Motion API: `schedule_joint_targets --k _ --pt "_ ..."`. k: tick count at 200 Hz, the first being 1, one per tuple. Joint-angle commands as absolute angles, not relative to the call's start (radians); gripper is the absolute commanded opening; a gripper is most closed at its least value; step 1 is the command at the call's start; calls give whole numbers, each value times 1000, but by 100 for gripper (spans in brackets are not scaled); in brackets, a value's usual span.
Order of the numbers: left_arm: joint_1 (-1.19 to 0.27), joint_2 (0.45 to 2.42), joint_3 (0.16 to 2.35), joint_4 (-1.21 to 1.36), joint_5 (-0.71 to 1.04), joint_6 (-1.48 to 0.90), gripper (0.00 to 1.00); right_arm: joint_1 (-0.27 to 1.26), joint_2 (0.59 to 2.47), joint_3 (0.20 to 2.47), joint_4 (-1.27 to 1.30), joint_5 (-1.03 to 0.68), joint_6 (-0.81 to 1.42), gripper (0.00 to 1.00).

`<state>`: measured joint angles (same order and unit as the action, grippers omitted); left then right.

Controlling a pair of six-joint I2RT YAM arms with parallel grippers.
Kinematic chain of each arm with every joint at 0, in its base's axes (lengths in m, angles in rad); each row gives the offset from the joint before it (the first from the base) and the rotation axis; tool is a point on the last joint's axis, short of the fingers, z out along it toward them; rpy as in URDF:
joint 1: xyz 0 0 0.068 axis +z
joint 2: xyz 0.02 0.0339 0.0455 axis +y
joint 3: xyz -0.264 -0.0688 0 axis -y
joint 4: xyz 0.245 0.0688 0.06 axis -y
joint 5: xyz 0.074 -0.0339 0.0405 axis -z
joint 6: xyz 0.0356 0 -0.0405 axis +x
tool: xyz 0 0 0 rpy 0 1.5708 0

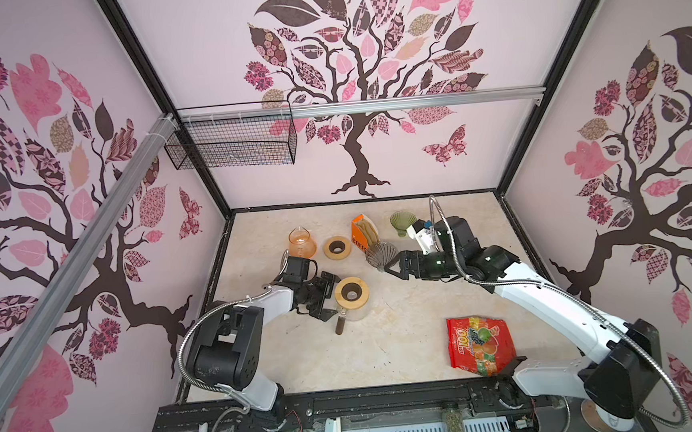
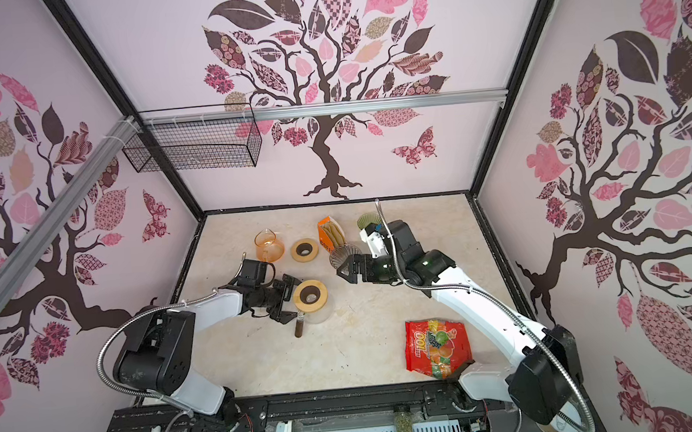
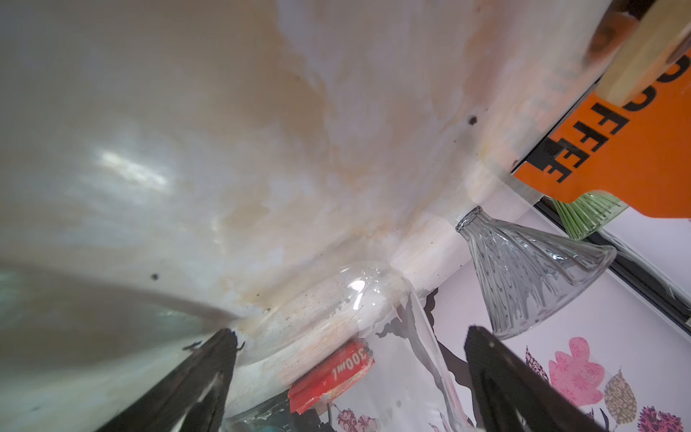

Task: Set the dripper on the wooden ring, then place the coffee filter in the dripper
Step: 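Move the right gripper over the clear ribbed dripper while the left gripper lifts away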

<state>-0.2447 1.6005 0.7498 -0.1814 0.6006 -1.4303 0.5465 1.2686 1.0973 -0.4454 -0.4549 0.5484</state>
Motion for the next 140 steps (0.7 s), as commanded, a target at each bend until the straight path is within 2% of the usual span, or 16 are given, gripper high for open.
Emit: schedule_joint_targets --k 1,63,95,140 --pt "-196 1544 771 -213 592 -1395 98 547 1236 1126 -480 -420 528 100" --pt "-49 1346 810 -502 563 -1164 98 546 1300 1224 -594 -311 566 100" --pt "-44 1237 953 -805 501 -900 98 544 1331 1268 -681 -196 630 100" --pt "-56 1102 1140 -1131 402 -568 98 534 1348 1306 -740 -180 656 100"
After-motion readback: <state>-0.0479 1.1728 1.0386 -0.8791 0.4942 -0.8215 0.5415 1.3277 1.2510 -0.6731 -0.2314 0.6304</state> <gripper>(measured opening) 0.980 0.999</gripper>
